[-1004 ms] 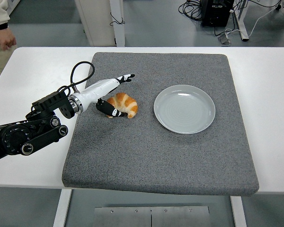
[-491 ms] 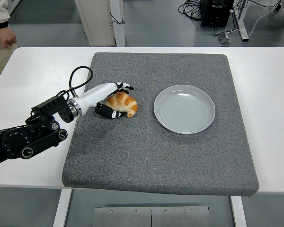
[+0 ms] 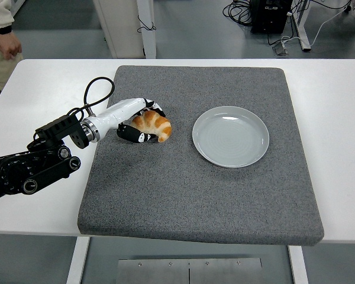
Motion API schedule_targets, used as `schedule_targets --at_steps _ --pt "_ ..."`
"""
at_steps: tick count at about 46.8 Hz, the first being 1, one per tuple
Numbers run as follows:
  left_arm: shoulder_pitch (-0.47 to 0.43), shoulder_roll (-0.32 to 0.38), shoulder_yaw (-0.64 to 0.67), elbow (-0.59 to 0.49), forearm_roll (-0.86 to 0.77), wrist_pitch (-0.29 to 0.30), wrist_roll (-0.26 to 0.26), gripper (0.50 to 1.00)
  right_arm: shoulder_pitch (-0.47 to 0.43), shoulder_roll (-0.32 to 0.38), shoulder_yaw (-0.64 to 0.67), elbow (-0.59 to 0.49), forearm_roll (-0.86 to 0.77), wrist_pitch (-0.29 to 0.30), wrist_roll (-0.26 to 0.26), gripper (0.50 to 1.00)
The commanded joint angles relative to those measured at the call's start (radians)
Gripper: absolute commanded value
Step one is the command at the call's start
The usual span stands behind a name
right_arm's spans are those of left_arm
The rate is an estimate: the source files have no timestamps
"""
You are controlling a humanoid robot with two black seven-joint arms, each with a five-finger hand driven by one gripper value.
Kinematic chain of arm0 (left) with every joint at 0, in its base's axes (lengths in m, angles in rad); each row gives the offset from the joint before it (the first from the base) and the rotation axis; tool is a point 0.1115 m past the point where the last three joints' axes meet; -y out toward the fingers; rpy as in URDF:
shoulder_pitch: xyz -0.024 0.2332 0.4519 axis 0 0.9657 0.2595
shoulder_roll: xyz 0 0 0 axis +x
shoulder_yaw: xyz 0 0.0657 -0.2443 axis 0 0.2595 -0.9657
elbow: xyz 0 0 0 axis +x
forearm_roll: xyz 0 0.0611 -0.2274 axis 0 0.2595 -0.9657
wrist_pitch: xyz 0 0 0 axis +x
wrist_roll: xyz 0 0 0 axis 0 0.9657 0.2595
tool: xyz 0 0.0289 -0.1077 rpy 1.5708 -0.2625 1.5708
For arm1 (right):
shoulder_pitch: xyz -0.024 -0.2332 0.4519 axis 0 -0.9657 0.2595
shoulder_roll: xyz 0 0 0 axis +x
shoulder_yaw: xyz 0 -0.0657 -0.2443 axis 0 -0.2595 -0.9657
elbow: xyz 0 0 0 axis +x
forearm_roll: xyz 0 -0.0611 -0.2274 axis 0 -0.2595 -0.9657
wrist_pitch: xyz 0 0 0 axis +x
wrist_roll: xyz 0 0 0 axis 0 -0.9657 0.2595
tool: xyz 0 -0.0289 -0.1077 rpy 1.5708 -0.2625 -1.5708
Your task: Place the bread on the plate
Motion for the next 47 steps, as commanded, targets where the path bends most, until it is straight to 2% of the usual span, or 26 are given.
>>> schedule_targets --at_steps 1,8,19,30,47 --pt "-0.023 0.016 0.0 -0.003 -0.003 -0.004 -0.002 0.5 0.0 0.0 0.0 -0.001 0.0 0.0 0.0 1.0" --pt "-0.091 0.052 -0.002 -0.017 -0.004 -0.035 -0.002 0.5 0.0 0.0 0.0 -0.001 0.0 0.0 0.0 1.0" --pt "-0.217 0.093 -0.002 -0.018 -0.093 -0.15 0.0 0.5 0.0 0.0 0.0 0.001 0.0 0.0 0.0 1.0" --pt "-0.327 0.135 -0.003 -0.018 -0.101 -0.229 0.0 0.5 0.0 0.0 0.0 0.001 0.0 0.0 0.001 1.0" --pt "-0.382 0.141 -0.002 -0.023 -0.099 -0.265 0.0 0.5 0.0 0.0 0.0 -0.001 0.0 0.0 0.0 1.0"
